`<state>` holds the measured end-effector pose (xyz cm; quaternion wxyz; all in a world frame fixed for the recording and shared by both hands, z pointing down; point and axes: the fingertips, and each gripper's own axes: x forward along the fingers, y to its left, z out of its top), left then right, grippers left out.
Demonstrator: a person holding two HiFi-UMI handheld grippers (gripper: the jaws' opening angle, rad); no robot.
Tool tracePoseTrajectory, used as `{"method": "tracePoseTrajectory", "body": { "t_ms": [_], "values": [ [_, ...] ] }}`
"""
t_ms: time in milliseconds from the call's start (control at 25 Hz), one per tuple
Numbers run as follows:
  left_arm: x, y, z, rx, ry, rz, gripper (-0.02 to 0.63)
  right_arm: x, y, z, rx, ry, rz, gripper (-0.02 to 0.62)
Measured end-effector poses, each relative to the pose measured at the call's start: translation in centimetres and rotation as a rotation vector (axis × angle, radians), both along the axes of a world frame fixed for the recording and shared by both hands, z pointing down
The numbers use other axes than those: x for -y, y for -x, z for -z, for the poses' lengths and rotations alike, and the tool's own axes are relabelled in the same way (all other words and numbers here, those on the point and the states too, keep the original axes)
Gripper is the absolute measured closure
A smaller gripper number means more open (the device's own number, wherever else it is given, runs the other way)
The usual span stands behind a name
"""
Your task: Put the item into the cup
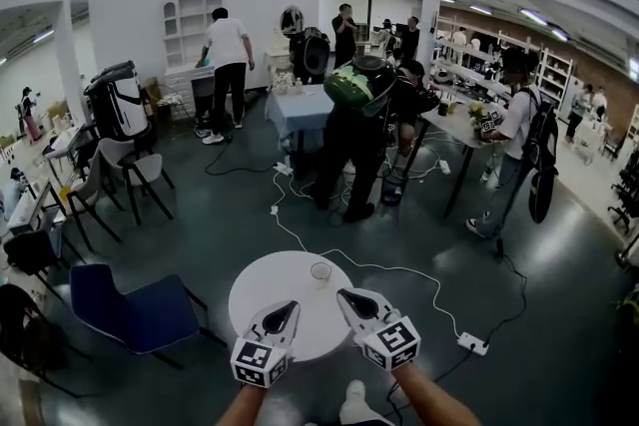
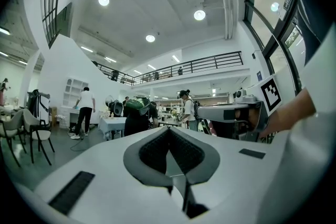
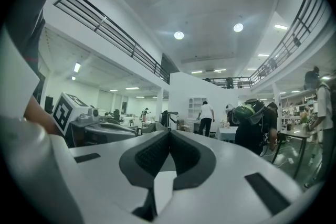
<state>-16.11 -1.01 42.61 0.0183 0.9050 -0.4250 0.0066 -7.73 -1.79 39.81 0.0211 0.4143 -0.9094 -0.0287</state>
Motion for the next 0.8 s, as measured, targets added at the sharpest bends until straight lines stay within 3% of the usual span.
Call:
{"method": "tracePoseTrajectory", "body": {
  "t_ms": [520, 800],
  "values": [
    [-1.9, 0.5, 0.9, -0.005, 0.002, 0.006, 0.591, -1.5, 0.5, 0.9, 0.024, -0.001, 0.0, 0.578],
    [-2.1, -1.2, 1.9, -0.02, 0.008, 0.024, 0.591, -1.4, -1.7, 1.8, 0.028, -0.002, 0.008, 0.578]
  ]
}}
